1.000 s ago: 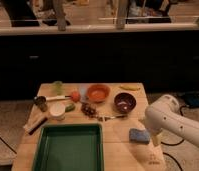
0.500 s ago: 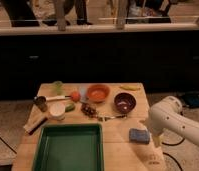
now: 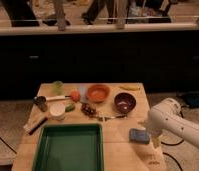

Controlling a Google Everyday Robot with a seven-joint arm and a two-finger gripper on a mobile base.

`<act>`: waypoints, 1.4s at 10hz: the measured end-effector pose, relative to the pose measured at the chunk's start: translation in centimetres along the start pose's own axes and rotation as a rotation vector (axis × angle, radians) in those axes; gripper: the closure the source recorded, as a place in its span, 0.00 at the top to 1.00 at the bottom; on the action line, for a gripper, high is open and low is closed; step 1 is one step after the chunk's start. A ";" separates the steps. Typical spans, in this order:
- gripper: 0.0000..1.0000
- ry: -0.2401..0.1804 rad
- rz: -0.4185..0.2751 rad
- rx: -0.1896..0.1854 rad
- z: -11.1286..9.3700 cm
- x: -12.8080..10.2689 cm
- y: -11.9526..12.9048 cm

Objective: Wipe tray with sponge

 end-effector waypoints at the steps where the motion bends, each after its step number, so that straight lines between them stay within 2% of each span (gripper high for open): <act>1: 0.80 -0.006 0.003 0.003 0.4 0.1 0.2; 4: 0.80 -0.032 0.010 0.004 1.5 0.0 0.4; 7: 0.80 -0.028 -0.043 -0.002 2.3 0.1 0.1; 14: 0.80 -0.028 -0.081 -0.016 4.1 0.1 0.2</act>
